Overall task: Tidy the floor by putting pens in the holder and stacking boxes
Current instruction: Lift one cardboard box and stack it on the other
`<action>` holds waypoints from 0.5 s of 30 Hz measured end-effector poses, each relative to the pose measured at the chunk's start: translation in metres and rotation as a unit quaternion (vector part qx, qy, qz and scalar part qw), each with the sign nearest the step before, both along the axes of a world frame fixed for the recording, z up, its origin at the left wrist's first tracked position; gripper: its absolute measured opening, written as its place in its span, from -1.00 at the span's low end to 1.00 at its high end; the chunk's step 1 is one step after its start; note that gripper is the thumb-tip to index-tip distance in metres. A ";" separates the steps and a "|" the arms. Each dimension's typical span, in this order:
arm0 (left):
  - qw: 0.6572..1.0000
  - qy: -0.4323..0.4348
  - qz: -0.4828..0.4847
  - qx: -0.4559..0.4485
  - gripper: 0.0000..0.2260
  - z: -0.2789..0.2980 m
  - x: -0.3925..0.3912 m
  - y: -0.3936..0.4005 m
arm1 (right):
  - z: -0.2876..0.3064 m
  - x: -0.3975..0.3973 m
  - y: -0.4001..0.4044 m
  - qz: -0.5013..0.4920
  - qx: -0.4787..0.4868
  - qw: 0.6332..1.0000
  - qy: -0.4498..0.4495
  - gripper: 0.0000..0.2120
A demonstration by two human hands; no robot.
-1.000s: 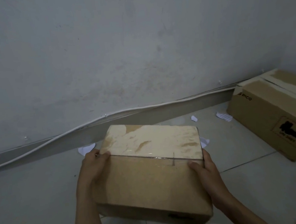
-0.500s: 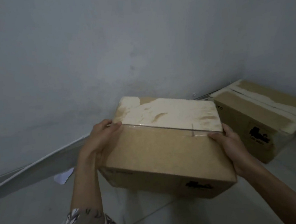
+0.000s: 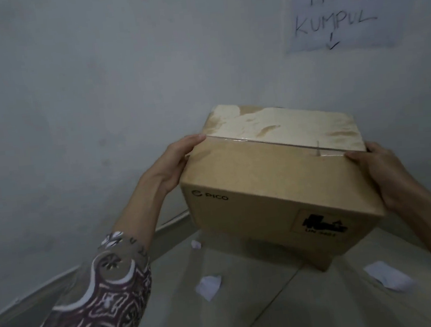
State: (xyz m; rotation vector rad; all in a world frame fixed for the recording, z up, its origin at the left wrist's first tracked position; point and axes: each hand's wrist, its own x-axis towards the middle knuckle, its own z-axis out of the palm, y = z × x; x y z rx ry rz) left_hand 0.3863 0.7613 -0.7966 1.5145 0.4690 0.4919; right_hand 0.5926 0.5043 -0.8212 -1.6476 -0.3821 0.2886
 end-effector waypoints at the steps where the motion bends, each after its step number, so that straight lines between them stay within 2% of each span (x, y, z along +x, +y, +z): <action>1: 1.000 0.001 -0.017 -0.004 -0.49 -0.001 0.017 0.001 | -0.002 0.011 -0.004 -0.011 0.003 1.000 0.008 -0.62; 5: 0.994 0.039 -0.105 0.011 -0.46 -0.018 0.077 -0.001 | -0.021 0.050 -0.015 -0.059 -0.009 0.998 0.024 -0.63; 8: 0.990 0.075 -0.116 0.027 -0.43 -0.031 0.097 -0.001 | -0.031 0.065 -0.013 -0.075 -0.027 0.997 0.015 -0.64; 9: 0.990 0.080 -0.110 0.028 -0.36 -0.035 0.101 0.001 | -0.033 0.071 -0.011 -0.083 -0.031 0.996 0.010 -0.65; 13: 0.990 0.079 -0.119 0.022 0.15 -0.046 0.110 0.012 | -0.031 0.091 -0.006 -0.093 -0.032 0.995 0.029 -0.67; 15: 0.987 0.067 -0.143 0.020 0.12 -0.051 0.104 0.015 | -0.029 0.090 -0.007 -0.083 -0.015 0.995 0.044 -0.67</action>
